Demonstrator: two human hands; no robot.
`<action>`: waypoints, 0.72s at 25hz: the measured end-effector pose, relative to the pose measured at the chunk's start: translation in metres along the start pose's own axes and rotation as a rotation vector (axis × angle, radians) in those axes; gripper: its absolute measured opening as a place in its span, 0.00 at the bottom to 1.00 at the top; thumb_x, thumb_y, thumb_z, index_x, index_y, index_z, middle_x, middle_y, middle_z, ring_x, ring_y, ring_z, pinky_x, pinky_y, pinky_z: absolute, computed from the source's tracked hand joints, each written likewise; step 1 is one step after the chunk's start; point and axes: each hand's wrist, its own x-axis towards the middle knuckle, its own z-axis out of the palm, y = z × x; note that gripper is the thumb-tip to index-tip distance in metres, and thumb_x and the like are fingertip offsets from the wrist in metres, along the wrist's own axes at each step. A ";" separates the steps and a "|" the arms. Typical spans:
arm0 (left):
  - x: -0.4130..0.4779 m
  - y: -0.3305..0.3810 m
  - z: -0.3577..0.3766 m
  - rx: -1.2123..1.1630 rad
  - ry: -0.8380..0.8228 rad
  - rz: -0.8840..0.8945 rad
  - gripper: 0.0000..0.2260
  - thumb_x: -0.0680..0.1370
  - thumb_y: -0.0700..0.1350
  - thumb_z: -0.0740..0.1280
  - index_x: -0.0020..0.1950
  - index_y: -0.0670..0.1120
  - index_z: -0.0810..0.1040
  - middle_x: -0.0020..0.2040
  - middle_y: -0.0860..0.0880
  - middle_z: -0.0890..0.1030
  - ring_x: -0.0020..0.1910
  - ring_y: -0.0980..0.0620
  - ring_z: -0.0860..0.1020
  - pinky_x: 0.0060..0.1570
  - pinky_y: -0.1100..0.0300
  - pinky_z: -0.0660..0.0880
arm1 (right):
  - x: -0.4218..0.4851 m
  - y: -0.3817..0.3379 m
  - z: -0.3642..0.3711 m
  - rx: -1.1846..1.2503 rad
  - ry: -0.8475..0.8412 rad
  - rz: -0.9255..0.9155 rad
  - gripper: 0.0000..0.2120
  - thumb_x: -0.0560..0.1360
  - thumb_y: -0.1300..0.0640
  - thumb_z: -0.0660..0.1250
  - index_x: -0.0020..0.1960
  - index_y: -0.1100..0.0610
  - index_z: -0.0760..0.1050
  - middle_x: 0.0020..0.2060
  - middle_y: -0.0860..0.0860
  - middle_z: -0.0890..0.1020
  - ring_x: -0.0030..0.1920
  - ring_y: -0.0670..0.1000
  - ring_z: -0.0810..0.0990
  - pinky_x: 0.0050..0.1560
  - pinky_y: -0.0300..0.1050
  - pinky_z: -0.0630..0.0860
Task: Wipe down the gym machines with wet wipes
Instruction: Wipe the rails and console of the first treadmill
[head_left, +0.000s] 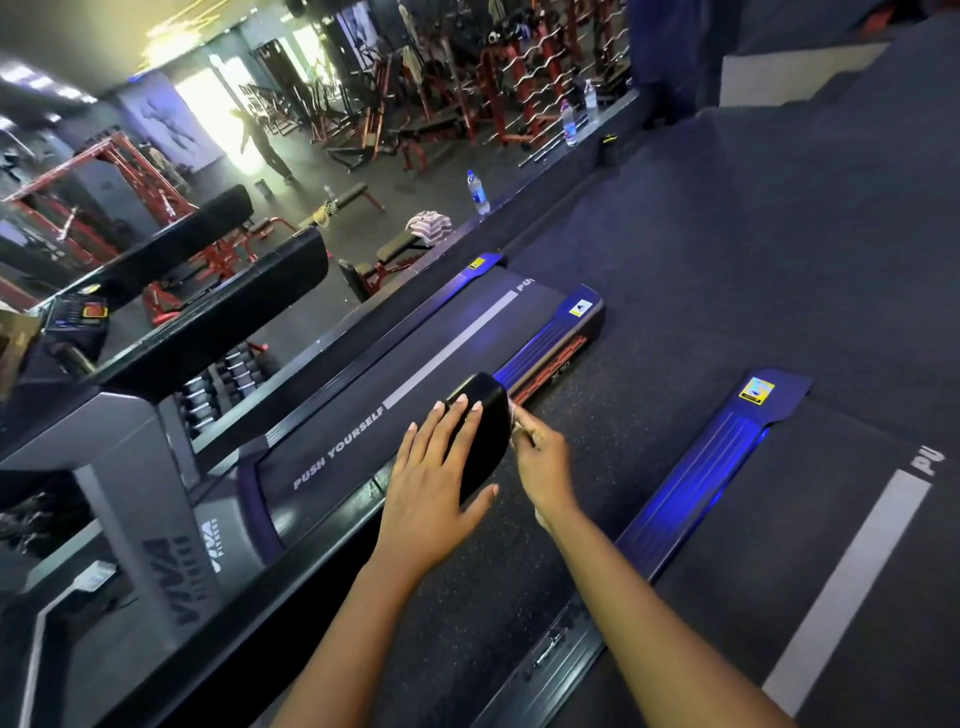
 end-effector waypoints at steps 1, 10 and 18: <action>0.000 0.000 0.000 0.007 0.004 -0.004 0.35 0.74 0.61 0.58 0.77 0.49 0.54 0.76 0.48 0.61 0.74 0.46 0.61 0.71 0.46 0.57 | -0.005 0.005 0.003 0.038 0.006 0.038 0.20 0.77 0.72 0.57 0.65 0.58 0.72 0.58 0.48 0.78 0.58 0.45 0.76 0.55 0.30 0.71; 0.000 0.001 -0.001 0.014 0.008 -0.004 0.34 0.73 0.60 0.57 0.76 0.47 0.58 0.75 0.46 0.63 0.74 0.45 0.62 0.71 0.47 0.55 | -0.056 0.039 0.037 0.372 0.114 0.348 0.16 0.81 0.64 0.53 0.64 0.63 0.72 0.51 0.55 0.78 0.42 0.47 0.75 0.39 0.35 0.72; 0.000 0.000 -0.002 0.009 -0.057 -0.001 0.38 0.71 0.63 0.56 0.77 0.46 0.57 0.76 0.46 0.61 0.75 0.44 0.60 0.71 0.45 0.59 | -0.011 0.006 0.009 0.049 0.172 0.112 0.20 0.76 0.72 0.56 0.64 0.59 0.74 0.59 0.52 0.79 0.60 0.50 0.76 0.65 0.47 0.71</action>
